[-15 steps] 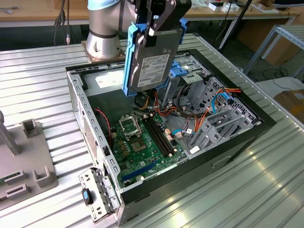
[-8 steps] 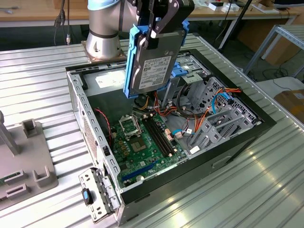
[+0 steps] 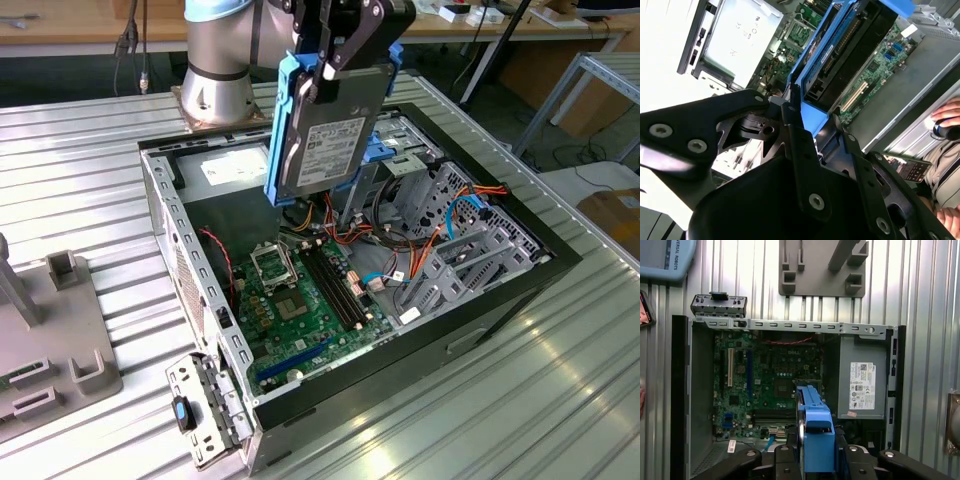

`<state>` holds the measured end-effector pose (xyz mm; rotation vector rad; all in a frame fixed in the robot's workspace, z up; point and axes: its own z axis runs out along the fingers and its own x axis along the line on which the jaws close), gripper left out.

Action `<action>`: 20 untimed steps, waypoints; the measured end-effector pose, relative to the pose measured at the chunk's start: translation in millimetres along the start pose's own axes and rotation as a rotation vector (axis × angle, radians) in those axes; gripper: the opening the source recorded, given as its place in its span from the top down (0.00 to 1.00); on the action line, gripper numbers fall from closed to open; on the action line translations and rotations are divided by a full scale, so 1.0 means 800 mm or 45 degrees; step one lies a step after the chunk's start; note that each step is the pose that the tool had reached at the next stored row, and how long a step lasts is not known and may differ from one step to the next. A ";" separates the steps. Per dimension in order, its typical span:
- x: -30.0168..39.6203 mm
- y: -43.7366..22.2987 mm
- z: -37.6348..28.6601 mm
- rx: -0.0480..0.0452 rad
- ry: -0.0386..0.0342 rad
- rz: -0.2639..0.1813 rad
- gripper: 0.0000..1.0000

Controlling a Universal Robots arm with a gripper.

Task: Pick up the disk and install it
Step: 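Pick up the disk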

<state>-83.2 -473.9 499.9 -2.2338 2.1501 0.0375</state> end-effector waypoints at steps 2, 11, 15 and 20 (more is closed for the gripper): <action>0.0002 -0.0049 0.0000 0.000 0.0001 0.000 0.64; 0.0004 -0.0121 0.0001 0.000 0.0000 0.000 0.64; 0.0046 -0.0120 0.0000 0.000 -0.0001 0.000 0.64; 0.0128 -0.0117 -0.0003 0.000 0.0000 0.000 0.64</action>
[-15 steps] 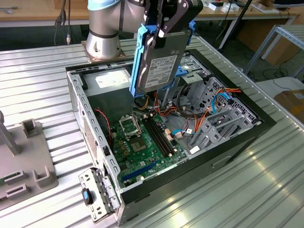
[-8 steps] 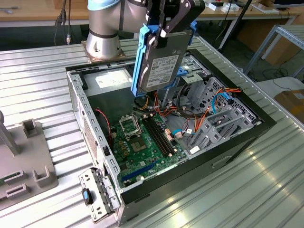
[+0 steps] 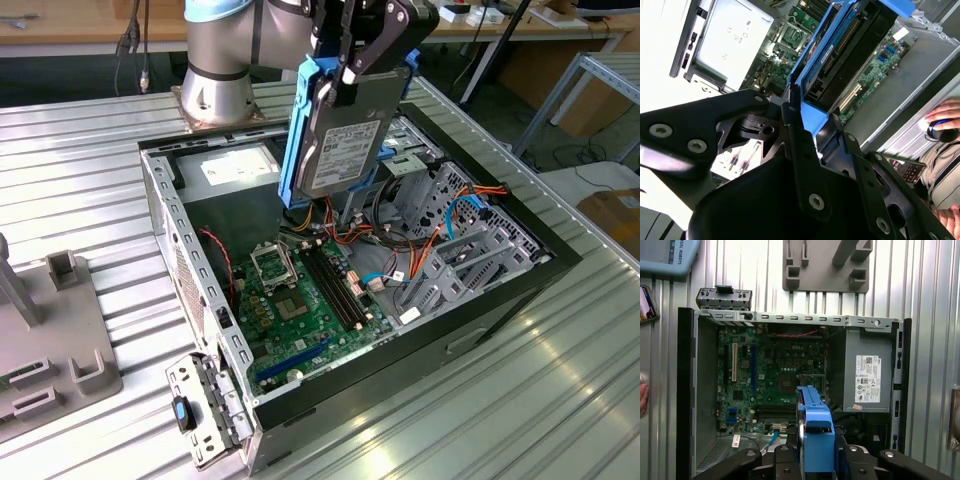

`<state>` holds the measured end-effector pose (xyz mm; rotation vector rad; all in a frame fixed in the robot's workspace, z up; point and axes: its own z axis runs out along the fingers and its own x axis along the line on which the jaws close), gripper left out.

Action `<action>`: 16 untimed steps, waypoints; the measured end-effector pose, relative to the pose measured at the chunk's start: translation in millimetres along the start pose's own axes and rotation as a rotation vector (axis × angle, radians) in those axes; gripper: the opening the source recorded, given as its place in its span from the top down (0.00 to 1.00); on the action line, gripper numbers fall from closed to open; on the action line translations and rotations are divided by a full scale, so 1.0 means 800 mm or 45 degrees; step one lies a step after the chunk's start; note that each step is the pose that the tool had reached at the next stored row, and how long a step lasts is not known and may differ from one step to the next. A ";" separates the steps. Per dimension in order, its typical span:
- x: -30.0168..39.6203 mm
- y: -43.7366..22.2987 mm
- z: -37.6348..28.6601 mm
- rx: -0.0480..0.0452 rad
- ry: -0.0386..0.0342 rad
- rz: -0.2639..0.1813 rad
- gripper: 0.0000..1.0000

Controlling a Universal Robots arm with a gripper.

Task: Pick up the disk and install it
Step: 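Pick up the disk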

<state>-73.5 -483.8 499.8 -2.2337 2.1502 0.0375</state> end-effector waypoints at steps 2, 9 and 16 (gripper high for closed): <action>0.0020 0.0000 -0.0001 0.000 -0.0001 0.000 0.64; 0.0023 0.0001 0.0011 0.000 -0.0001 0.000 0.64; 0.0025 0.0001 0.0043 0.000 0.0000 0.000 0.64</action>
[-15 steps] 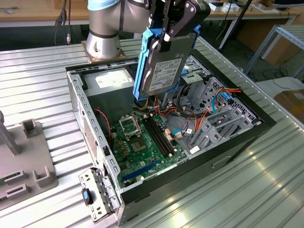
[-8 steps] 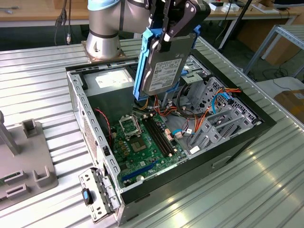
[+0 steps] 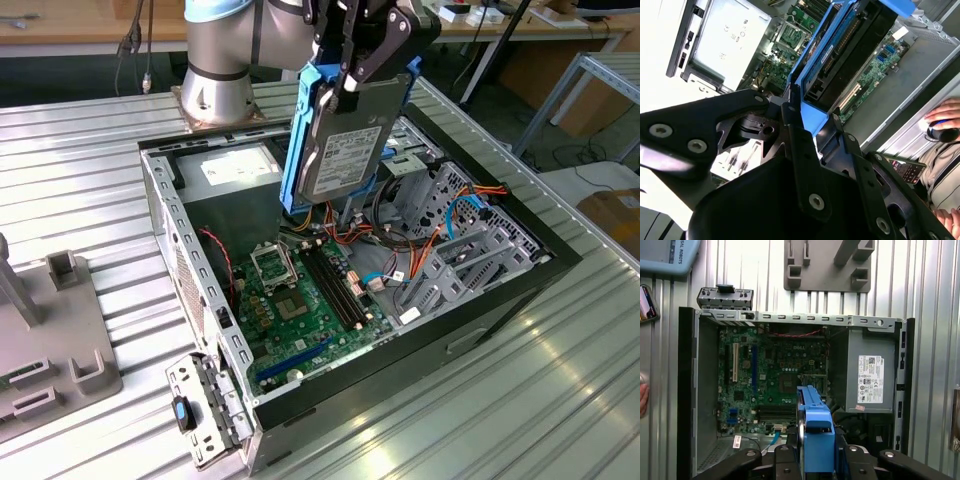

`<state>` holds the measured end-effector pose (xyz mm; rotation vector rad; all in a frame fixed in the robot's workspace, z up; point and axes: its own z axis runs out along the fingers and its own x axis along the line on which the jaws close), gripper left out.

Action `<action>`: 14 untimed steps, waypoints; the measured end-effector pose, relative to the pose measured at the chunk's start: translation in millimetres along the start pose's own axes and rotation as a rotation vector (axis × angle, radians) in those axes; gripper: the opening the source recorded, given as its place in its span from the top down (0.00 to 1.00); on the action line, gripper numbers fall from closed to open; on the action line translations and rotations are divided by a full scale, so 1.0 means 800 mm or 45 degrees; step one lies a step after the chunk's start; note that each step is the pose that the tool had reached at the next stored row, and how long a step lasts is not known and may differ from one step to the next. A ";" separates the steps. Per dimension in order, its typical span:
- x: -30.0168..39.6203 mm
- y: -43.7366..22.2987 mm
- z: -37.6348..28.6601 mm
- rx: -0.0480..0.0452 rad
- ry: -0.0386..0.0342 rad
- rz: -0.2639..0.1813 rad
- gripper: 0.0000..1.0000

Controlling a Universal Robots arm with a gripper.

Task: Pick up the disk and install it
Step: 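Pick up the disk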

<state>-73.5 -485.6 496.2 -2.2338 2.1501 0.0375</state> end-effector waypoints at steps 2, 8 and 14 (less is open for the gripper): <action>0.0000 -0.0030 0.0004 0.000 0.0000 0.000 0.64; 0.0060 -0.0136 0.0007 0.000 0.0000 0.000 0.64; 0.0229 -0.0132 0.0003 0.000 -0.0001 0.000 0.64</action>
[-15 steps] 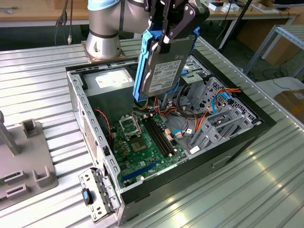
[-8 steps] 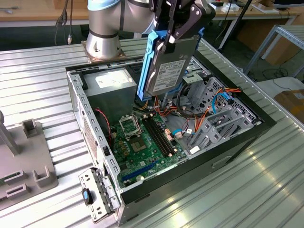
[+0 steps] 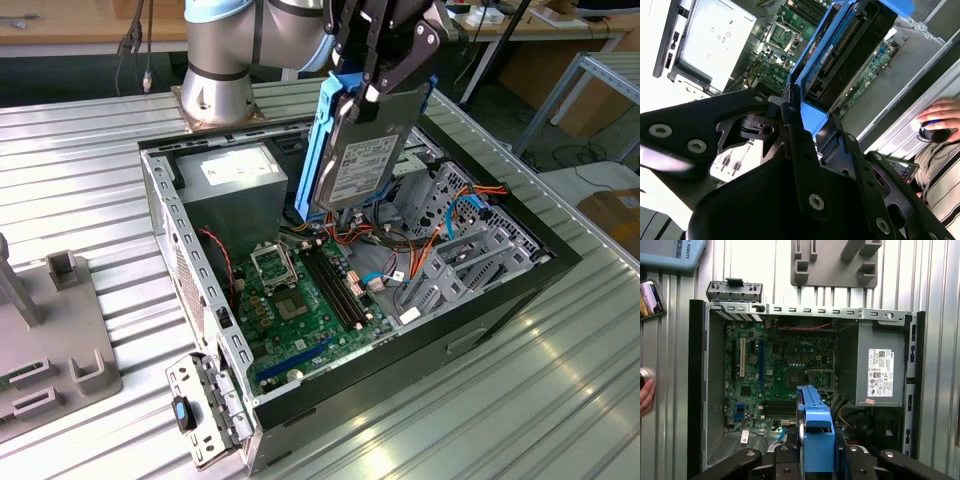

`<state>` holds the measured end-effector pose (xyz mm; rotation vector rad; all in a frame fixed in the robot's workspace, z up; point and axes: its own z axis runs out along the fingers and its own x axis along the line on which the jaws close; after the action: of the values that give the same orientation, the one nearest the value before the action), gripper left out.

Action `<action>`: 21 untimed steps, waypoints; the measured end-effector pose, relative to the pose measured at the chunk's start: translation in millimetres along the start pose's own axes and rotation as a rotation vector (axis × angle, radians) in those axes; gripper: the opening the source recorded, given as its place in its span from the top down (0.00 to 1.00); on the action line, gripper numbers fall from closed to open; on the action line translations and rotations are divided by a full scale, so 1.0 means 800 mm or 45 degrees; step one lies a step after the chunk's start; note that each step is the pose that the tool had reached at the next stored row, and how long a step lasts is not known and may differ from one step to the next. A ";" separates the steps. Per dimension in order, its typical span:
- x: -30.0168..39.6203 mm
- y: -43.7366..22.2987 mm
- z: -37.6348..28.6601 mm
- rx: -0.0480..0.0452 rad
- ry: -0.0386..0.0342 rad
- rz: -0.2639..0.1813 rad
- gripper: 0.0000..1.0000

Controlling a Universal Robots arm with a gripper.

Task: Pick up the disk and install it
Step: 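Pick up the disk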

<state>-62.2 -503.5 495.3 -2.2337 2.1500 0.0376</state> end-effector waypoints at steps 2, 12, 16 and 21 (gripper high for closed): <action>0.0048 0.0001 -0.0001 0.000 0.0001 0.000 0.64; 0.0093 0.0003 -0.0001 0.000 0.0001 0.000 0.64; 0.0098 0.0003 -0.0001 0.000 0.0001 0.000 0.64; 0.0139 0.0005 -0.0002 0.000 0.0000 0.000 0.64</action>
<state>-62.2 -514.6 494.9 -2.2337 2.1500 0.0375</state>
